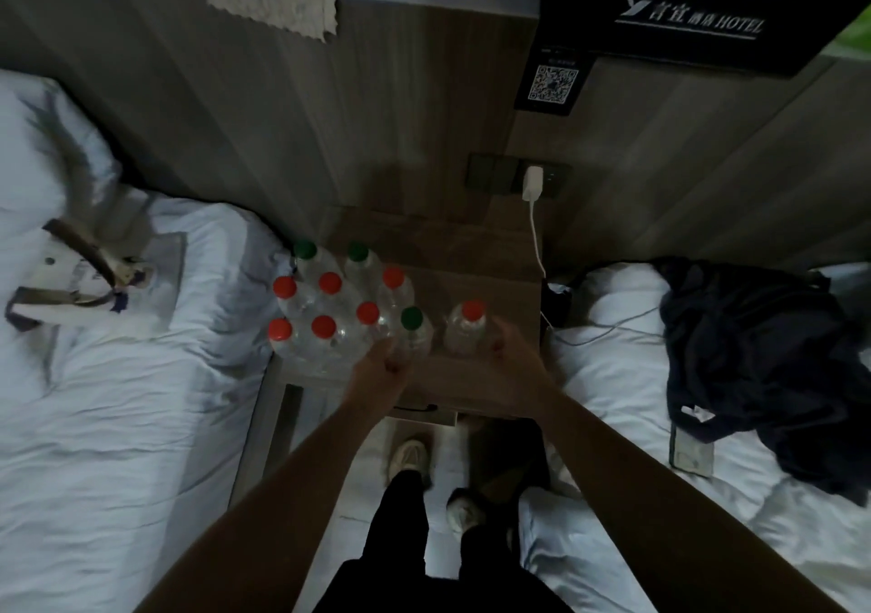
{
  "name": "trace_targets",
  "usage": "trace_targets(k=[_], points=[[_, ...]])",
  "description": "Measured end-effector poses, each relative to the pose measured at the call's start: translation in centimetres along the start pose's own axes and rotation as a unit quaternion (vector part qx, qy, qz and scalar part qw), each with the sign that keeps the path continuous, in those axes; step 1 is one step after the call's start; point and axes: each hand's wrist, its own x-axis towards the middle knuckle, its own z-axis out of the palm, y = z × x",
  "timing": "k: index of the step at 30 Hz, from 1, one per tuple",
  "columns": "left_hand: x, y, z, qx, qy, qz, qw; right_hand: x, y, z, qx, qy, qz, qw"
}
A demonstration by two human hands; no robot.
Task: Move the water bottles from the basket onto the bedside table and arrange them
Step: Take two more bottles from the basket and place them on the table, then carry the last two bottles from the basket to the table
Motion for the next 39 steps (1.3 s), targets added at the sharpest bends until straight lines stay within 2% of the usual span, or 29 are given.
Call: trace_targets(k=[3, 6, 12, 15, 23, 26, 30, 39], points=[[-4.0, -1.3, 0.7, -0.021, 0.004, -0.042, 0.999, -3.0, 2.2, -0.5, -0.061, -0.027, -0.008, 0.998], [-8.5, -2.0, 2.1, -0.028, 0.04, -0.038, 0.998, -6.1, 3.8, -0.7, -0.042, -0.066, -0.008, 0.997], [-17.4, -4.4, 4.8, -0.034, 0.066, -0.072, 0.995, -10.2, 6.1, 0.5, -0.101, -0.158, -0.074, 0.98], [-21.7, -5.7, 5.5, -0.051, 0.103, -0.092, 0.989, -11.4, 6.5, 1.6, -0.146, -0.205, -0.107, 0.962], [-31.4, -11.0, 7.9, -0.098, 0.187, -0.197, 0.957, -15.1, 5.3, 6.1, -0.252, -0.316, -0.206, 0.891], [-33.9, -12.4, 8.2, -0.131, 0.22, -0.221, 0.941, -16.7, 5.0, 8.1, -0.283, -0.332, -0.241, 0.867], [-38.1, -15.3, 8.4, -0.157, 0.262, -0.251, 0.919, -20.1, 4.4, 11.9, -0.341, -0.373, -0.277, 0.817], [-53.5, -24.8, 10.4, -0.233, 0.349, -0.295, 0.859, -33.6, 6.1, 24.5, -0.418, -0.427, -0.341, 0.726]])
